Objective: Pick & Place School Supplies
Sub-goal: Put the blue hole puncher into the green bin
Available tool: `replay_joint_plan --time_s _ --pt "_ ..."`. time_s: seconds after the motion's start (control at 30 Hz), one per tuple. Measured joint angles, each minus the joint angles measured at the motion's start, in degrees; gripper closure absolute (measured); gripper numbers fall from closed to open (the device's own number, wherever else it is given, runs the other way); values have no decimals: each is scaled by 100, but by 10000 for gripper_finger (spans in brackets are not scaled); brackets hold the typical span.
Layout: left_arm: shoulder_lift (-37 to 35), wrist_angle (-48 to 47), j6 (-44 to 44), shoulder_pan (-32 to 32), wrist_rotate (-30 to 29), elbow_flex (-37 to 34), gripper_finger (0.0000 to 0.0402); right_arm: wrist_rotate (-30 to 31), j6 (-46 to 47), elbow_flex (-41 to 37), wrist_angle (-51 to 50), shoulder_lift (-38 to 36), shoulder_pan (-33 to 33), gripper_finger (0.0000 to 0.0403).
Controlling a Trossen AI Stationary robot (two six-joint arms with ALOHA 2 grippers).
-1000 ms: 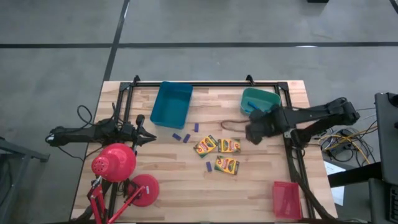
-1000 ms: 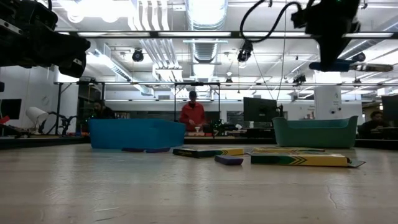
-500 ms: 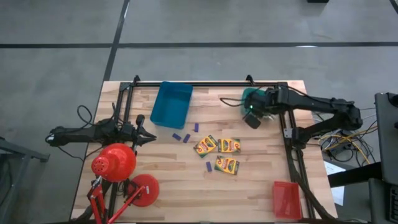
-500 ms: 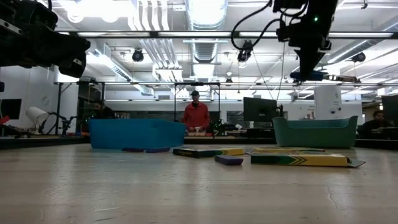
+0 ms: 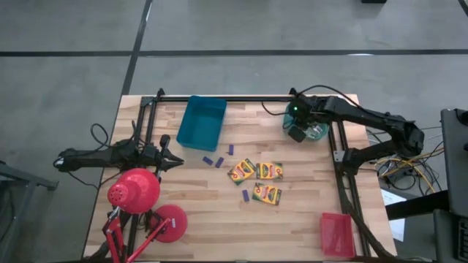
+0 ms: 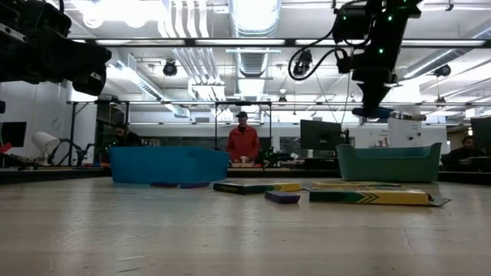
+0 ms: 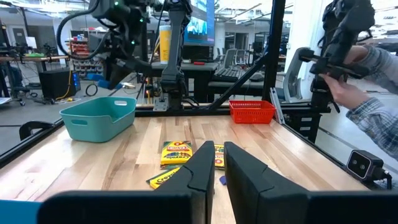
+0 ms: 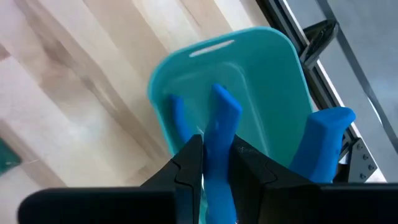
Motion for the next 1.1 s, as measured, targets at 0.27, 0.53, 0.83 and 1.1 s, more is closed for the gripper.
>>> replay_joint_plan --time_s 0.27,0.53,0.83,1.1 --pt "1 0 0 1 -1 0 360 -1 -451 -518 642 0 -429 351" --pt "1 0 0 -1 1 0 362 -121 -583 -960 1337 4 -763 351" --pt "-1 0 0 0 1 0 362 -350 -392 -1495 1754 4 -950 351" --pt "1 0 0 0 1 0 362 -412 129 -1734 1946 4 -950 351"
